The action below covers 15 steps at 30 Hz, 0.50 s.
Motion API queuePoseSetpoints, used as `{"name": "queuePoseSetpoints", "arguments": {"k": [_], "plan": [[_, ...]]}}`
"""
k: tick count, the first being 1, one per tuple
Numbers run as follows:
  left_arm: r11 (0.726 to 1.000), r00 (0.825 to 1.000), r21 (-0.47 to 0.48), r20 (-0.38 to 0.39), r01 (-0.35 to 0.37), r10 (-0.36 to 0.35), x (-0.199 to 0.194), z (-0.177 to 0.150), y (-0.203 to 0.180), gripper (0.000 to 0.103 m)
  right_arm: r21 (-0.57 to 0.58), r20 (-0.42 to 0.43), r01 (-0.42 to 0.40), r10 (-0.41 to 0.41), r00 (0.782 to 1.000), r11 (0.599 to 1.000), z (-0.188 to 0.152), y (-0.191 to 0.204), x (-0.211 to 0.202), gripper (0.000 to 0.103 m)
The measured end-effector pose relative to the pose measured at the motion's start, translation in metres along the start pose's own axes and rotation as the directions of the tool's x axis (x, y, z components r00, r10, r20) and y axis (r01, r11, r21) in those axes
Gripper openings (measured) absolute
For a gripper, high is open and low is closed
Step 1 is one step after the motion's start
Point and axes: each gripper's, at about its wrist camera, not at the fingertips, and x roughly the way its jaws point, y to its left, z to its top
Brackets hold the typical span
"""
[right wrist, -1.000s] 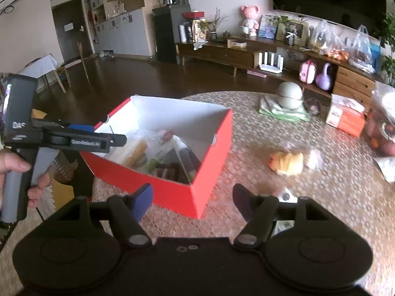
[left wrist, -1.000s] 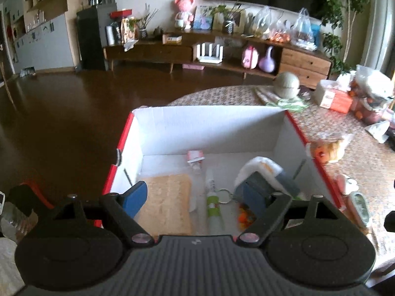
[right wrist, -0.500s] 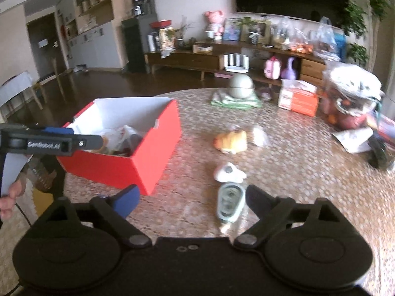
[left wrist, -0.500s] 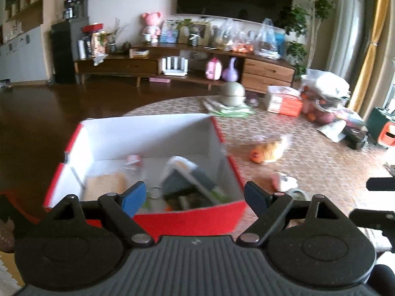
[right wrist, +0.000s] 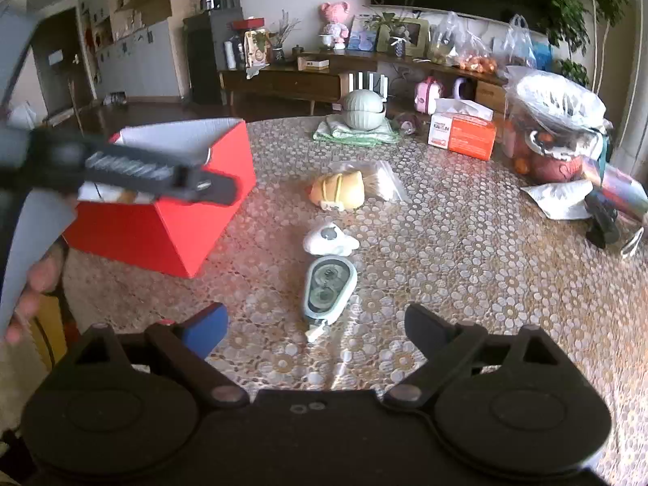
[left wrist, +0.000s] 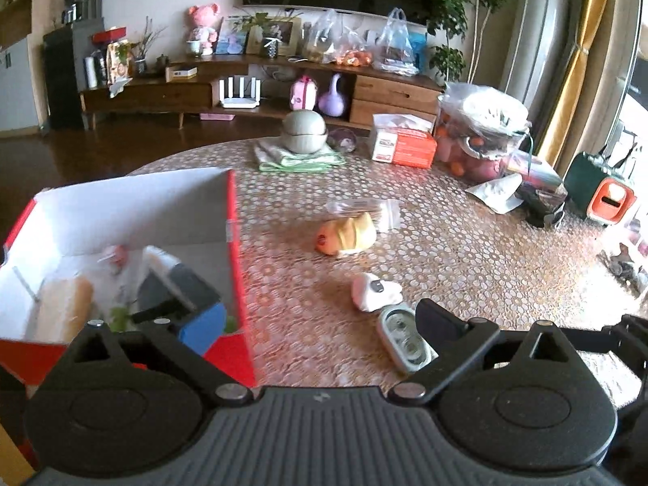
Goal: Organize objects
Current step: 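Grasp the white plush badge with the left gripper while the right grasps the teal tape roller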
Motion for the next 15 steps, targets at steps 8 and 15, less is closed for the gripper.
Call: {"name": "queuePoseSetpoints", "arguments": {"k": [8,15], "plan": [[0.999,0.998,0.045,-0.063,-0.009,0.011,0.053,0.013,-0.035,0.103,-0.026,-0.022,-0.004,0.004,1.0,1.0,-0.007,-0.002,0.029,0.093],[0.997,0.979,0.07,-0.202,0.018,-0.003,0.112,0.016,-0.054,0.103,-0.004,-0.041,-0.006,0.006,0.999,1.0,-0.005,-0.011,0.06,0.09]]}}
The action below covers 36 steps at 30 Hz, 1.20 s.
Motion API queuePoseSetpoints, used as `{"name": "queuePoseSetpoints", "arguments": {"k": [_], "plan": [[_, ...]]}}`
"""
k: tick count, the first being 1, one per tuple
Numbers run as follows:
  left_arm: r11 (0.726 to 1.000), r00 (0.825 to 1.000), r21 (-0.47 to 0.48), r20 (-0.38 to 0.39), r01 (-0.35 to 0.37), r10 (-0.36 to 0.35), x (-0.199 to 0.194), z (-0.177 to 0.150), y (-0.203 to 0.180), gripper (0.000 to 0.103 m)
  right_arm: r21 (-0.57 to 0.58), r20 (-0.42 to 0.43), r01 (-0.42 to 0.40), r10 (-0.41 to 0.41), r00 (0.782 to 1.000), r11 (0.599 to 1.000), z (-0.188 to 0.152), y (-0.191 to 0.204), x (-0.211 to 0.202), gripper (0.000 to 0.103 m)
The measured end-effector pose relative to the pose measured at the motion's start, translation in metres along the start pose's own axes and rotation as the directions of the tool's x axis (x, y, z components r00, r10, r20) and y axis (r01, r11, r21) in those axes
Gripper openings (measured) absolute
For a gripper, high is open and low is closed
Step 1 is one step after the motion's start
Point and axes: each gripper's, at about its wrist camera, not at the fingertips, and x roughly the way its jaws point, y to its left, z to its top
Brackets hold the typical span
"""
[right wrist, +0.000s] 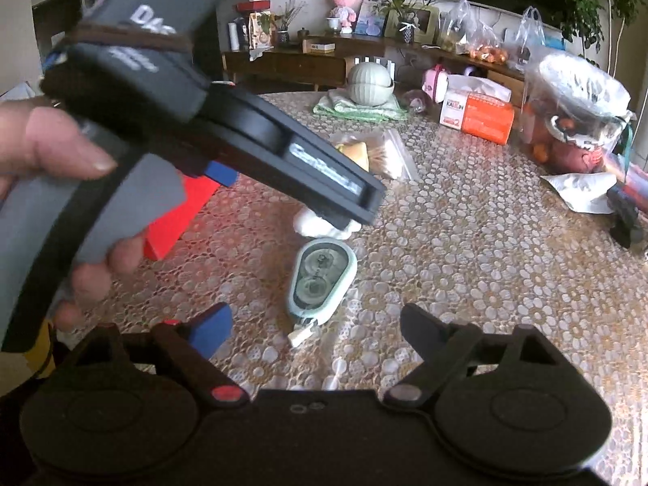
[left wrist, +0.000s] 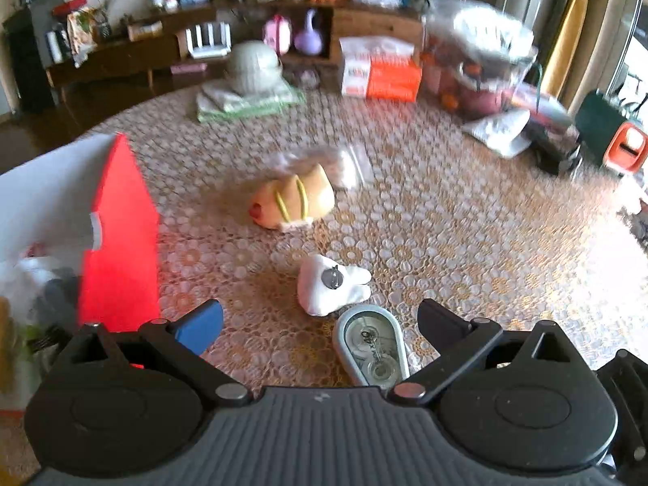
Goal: Organize objects
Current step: 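Grasp the white plush badge with the left gripper while the right grasps the teal tape roller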
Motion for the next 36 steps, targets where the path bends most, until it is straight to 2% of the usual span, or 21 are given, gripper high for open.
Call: {"name": "queuePoseSetpoints", "arguments": {"k": [6,13,14,20,26,30,32,34,35,36], "plan": [[0.999,0.999,0.047,-0.049,0.011,-0.009,0.036,0.009,-0.008,0.103,0.017,-0.008,0.011,-0.011,1.0,1.0,0.002,-0.006,0.027,0.089],[0.999,0.996,0.051,-0.085,-0.005,0.009,0.067,0.016,-0.008,0.103,0.002,-0.021,0.017,-0.017,1.0,1.0,0.005,-0.003,0.051,0.086],[0.998,0.996,0.057,-0.086,-0.012,0.017,0.07,0.017,-0.009,0.103,-0.004,-0.022,0.013,-0.013,1.0,1.0,0.005,-0.002,0.053,0.082],[0.998,0.994,0.064,-0.11,-0.011,0.018,0.083,0.018,-0.006,0.103,-0.03,-0.036,0.024,-0.025,0.999,0.999,0.003,0.004,0.064,0.079],[0.997,0.993,0.068,-0.109,-0.043,0.051,0.088,0.015,-0.005,0.103,-0.071,-0.003,0.029,-0.029,1.0,0.997,0.004,0.011,0.067,0.078],[0.999,0.994,0.036,-0.107,-0.028,0.032,0.089,0.015,0.002,0.101,-0.078,0.006,0.012,-0.012,1.0,0.997,0.004,0.014,0.066,0.068],[0.999,0.995,0.036,-0.098,-0.024,0.028,0.088,0.015,0.003,0.098,-0.069,0.006,0.007,-0.006,1.0,0.998,0.004,0.012,0.066,0.068],[0.999,0.996,0.05,-0.086,-0.021,0.025,0.086,0.015,0.002,0.089,-0.055,0.006,0.006,-0.006,1.0,0.998,0.004,0.011,0.064,0.065],[0.998,0.996,0.061,-0.082,-0.019,0.024,0.085,0.015,0.001,0.087,-0.047,0.007,0.01,-0.01,1.0,0.999,0.004,0.01,0.064,0.06],[0.998,0.997,0.068,-0.078,-0.011,0.017,0.084,0.015,0.0,0.08,-0.038,0.005,0.017,-0.016,1.0,0.999,0.005,0.008,0.064,0.055]]}}
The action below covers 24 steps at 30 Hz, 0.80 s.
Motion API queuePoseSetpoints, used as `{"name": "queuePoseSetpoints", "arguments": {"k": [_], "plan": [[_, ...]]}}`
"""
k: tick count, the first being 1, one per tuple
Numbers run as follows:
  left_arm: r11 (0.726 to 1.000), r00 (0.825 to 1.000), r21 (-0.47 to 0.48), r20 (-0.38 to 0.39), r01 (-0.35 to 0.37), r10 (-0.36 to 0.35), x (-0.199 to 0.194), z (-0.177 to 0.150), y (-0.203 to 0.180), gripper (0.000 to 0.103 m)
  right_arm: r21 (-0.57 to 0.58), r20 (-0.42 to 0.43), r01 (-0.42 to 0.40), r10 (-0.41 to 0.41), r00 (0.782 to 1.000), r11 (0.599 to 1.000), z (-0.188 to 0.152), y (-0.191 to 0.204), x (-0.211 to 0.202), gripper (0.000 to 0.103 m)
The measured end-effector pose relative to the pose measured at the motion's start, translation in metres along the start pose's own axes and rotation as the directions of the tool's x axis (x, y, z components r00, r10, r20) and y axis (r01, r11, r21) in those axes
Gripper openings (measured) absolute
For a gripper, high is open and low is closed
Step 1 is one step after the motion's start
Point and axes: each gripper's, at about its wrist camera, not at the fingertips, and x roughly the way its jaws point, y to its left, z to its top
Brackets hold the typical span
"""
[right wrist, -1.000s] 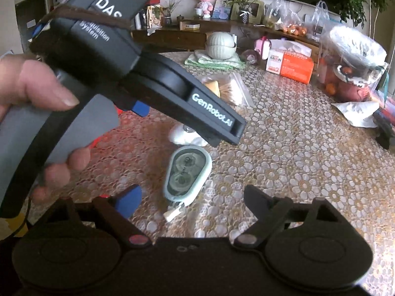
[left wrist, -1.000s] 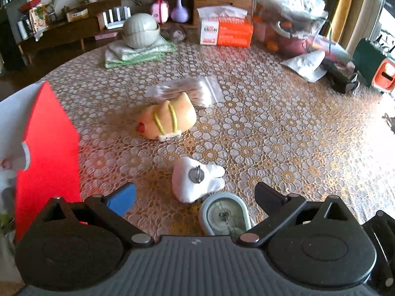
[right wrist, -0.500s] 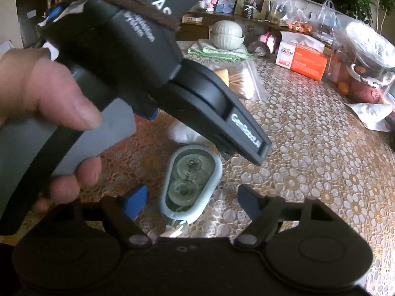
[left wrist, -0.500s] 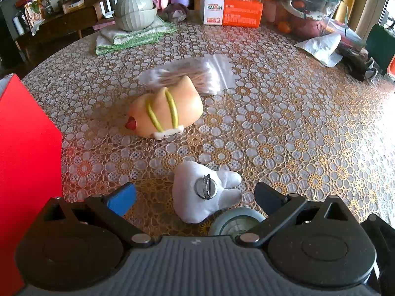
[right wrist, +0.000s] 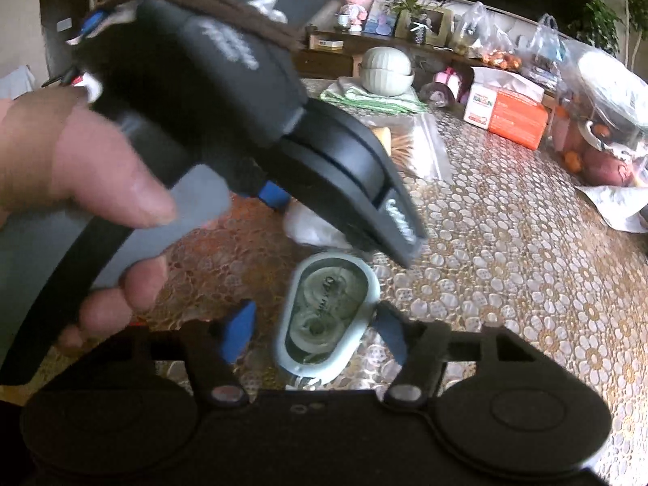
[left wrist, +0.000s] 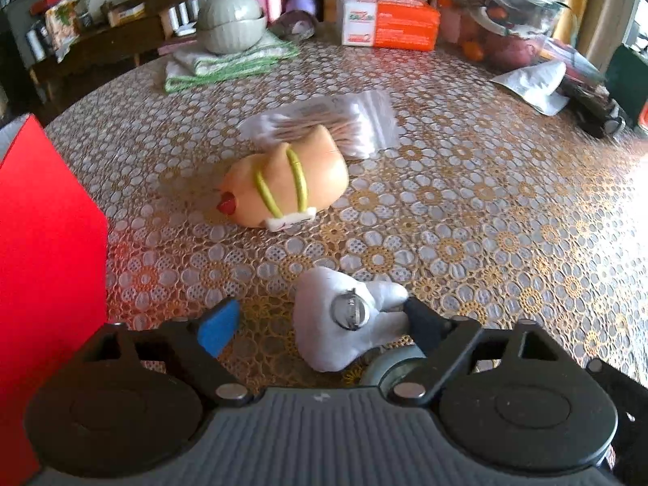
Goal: Organize objects
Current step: 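Grasp the white plush badge with the left gripper while the right grasps the teal tape roller, then carry the white plush and teal tape roller with both grippers over the red box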
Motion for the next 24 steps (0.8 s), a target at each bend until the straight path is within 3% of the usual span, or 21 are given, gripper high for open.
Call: {"name": "queuePoseSetpoints", "arguments": {"k": [3,13,24], "plan": [[1.0,1.0,0.026,0.013,0.013,-0.013,-0.006,-0.001,-0.005,0.054,0.022,-0.009,0.003,-0.003,1.0,1.0,0.001,-0.004,-0.001,0.048],[0.999,0.999,-0.003,0.027,0.04,-0.04,-0.023,-0.006,0.002,0.053,0.091,-0.003,0.05,-0.05,0.999,0.995,-0.003,-0.022,-0.021,0.046],[0.995,0.992,-0.004,0.08,0.096,-0.095,-0.078,-0.023,0.01,0.053,0.123,0.042,0.026,-0.031,0.999,0.992,0.005,-0.03,-0.083,0.047]]}}
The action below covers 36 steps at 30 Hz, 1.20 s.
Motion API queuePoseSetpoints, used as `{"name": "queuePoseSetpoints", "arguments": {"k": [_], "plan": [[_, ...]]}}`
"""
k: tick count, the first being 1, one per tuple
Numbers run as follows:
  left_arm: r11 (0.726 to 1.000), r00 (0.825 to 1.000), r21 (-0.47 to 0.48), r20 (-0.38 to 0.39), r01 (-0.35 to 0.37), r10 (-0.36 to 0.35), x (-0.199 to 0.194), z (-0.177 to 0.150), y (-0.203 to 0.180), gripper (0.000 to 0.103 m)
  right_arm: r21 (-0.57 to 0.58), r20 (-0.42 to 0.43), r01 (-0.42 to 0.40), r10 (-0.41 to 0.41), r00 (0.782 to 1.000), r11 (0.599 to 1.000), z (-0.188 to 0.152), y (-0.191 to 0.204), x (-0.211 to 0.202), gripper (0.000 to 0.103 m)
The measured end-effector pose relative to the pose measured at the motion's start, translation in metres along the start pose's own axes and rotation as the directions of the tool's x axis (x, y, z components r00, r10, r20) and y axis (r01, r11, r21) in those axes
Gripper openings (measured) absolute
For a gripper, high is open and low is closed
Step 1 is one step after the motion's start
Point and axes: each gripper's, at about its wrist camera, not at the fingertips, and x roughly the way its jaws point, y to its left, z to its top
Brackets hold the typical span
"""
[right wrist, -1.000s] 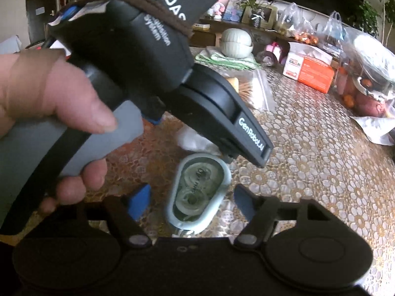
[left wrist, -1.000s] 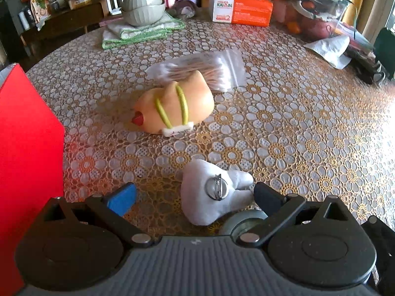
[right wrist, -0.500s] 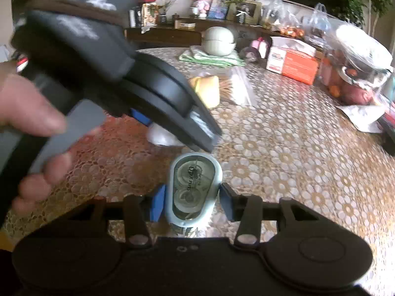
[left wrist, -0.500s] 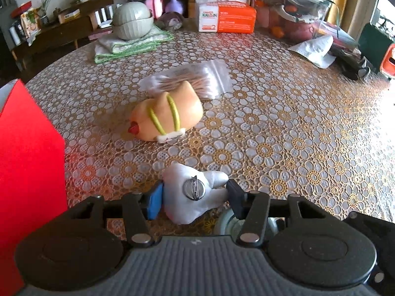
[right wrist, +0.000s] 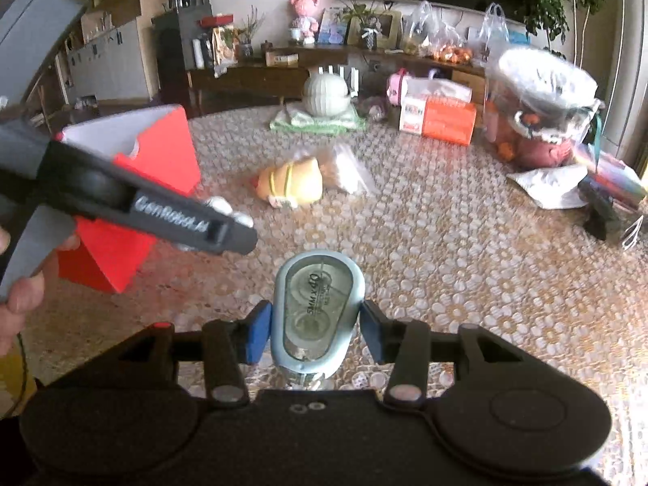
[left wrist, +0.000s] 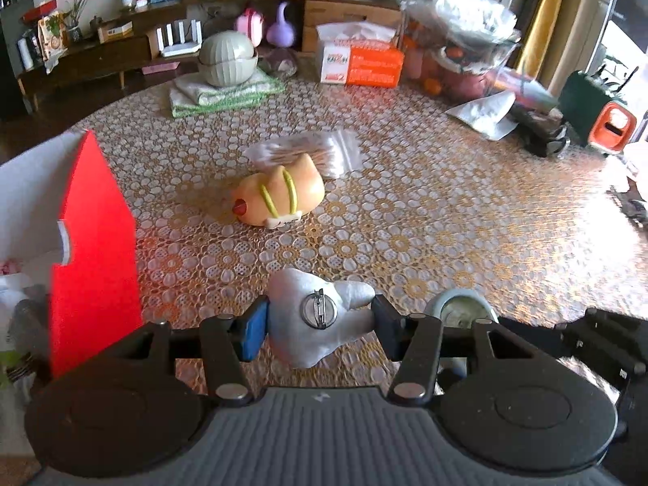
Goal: Organize objects
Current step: 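Carry the white plush and teal tape roller with both grippers over the red box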
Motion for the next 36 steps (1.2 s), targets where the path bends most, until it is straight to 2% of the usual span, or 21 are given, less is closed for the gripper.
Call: {"name": "queuePoseSetpoints", "arguments": {"k": [6,18,23,36], "plan": [[0.999,0.998,0.012,0.046,0.033,-0.033,-0.04,-0.01,0.005,0.053,-0.007,0.011,-0.037,0.037,0.999,0.999,0.011,0.011,-0.03,0.047],[0.997,0.991,0.035,0.118,0.064,-0.068,-0.111,-0.033,0.027,0.053,-0.113,0.043,-0.055,0.06,0.997,0.992,0.035,0.066,-0.065,0.047],[0.998,0.989,0.032,0.14,0.054,-0.058,-0.131,-0.043,0.045,0.053,-0.163,0.048,-0.051,0.059,0.997,0.985,0.044,0.092,-0.067,0.047],[1.0,0.985,-0.008,0.171,0.004,-0.003,-0.168,-0.066,0.11,0.053,-0.293,0.033,-0.11,0.125,0.992,0.95,0.067,0.161,-0.051,0.047]]}}
